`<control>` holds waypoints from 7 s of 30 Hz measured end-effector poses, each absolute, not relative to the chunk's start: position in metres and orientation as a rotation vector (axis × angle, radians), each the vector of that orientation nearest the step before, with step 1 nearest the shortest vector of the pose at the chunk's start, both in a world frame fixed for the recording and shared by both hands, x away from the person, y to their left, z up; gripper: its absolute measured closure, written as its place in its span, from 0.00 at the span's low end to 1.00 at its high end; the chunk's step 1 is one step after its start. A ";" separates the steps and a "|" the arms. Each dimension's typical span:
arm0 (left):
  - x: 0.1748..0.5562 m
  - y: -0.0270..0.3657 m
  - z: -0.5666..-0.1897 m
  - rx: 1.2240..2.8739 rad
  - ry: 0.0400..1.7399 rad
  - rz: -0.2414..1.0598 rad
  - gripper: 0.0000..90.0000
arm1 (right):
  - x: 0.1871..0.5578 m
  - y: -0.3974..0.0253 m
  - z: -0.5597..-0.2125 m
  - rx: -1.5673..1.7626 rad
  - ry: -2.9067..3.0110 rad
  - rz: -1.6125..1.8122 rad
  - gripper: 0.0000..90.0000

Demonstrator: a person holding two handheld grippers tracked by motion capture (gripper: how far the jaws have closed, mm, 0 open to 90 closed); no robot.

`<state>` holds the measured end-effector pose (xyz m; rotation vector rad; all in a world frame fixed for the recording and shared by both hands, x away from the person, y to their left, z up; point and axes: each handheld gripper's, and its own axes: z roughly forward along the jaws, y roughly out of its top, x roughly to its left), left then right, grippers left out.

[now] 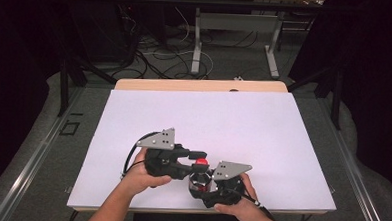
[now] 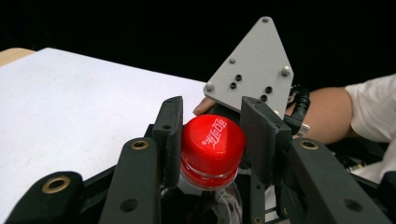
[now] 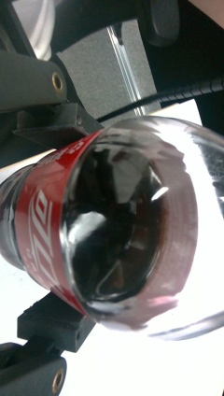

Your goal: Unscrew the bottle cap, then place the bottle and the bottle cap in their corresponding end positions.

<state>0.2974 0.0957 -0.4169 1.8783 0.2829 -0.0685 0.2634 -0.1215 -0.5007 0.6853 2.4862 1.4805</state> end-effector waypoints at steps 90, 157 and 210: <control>0.315 0.127 -0.467 1.782 1.120 0.431 0.69 | 0.430 -0.137 -0.502 1.126 2.119 1.239 0.32; 0.343 0.117 -0.501 1.854 1.150 0.363 0.68 | 0.423 -0.119 -0.533 1.226 2.187 1.208 0.00; 0.349 0.037 -0.565 2.075 0.969 0.221 0.65 | 0.360 -0.199 -0.514 1.322 2.091 1.234 0.01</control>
